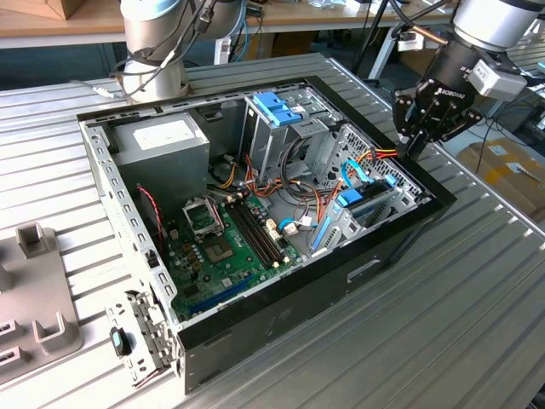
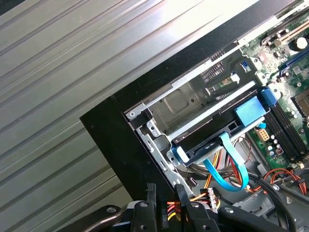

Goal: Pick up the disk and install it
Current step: 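Insert the second disk wire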

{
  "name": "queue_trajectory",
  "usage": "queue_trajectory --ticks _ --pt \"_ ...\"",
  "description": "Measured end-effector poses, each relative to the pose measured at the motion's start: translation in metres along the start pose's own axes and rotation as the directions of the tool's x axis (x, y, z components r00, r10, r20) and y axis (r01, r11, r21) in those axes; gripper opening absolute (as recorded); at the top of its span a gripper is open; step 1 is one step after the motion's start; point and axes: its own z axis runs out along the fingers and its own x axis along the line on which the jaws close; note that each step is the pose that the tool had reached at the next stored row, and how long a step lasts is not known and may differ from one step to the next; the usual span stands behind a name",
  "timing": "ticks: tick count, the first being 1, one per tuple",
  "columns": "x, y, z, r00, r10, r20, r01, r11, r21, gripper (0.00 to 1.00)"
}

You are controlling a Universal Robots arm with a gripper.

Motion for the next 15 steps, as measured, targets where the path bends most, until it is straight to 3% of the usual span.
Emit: queue_trajectory --ticks 11,15 --pt "-0.0035 -0.0054 -0.0001 1.0000 0.000 -0.0001 0.000 1.0000 -0.0002 0.30" --pt "-0.0029 -0.0066 0.0002 0.9997 -0.026 -0.0007 0.026 0.9997 -0.0004 0.30"
